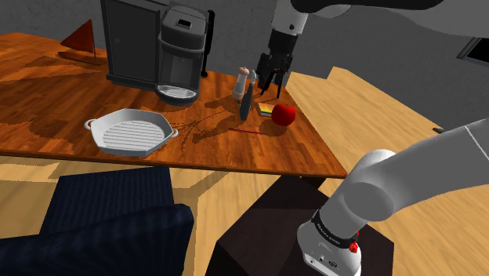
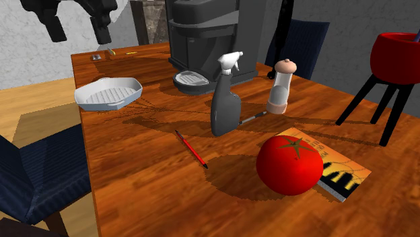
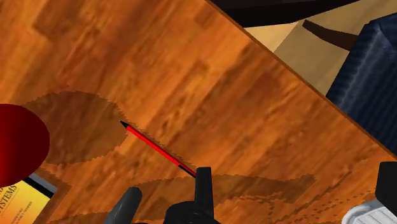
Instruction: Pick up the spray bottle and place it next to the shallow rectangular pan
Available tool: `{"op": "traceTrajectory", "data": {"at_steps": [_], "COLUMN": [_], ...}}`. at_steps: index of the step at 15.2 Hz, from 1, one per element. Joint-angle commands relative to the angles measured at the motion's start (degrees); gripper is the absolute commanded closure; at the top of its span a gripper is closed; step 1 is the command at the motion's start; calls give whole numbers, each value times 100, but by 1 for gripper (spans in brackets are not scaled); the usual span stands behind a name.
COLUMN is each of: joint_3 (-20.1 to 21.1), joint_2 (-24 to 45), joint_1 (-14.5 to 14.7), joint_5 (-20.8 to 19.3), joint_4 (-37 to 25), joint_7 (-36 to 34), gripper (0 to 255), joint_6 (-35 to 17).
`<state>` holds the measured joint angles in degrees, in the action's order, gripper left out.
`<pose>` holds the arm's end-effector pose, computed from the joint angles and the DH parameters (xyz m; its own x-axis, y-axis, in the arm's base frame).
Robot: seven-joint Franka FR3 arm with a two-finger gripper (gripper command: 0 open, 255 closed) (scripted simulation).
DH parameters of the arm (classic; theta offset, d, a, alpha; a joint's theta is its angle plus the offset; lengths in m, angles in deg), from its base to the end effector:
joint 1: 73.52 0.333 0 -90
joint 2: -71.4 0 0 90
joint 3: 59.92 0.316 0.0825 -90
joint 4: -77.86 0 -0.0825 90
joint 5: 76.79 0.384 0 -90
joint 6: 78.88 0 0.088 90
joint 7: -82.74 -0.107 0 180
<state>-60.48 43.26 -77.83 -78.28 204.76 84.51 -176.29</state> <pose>0.3996 -0.0371 0.5646 0.9985 -0.0494 -0.0242 -0.0490 -0.9986 0.0204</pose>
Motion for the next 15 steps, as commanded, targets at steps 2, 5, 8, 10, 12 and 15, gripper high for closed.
{"op": "traceTrajectory", "data": {"at_steps": [2,5,8,10,12,15], "joint_3": [-74,-166,-273,-352,-437,-570], "joint_2": [601,1171,1728,2094,2456,2996], "joint_1": [-159,-301,-435,-521,-607,-738], "joint_5": [-25,-39,-39,-27,-5,49], "joint_4": [-405,-836,-1305,-1637,-1986,-2540], "joint_7": [-268,-518,-754,-903,-1044,-1244], "gripper": [0,0,0,0,0,0], "joint_6": [-243,-426,-558,-620,-662,-688]}}
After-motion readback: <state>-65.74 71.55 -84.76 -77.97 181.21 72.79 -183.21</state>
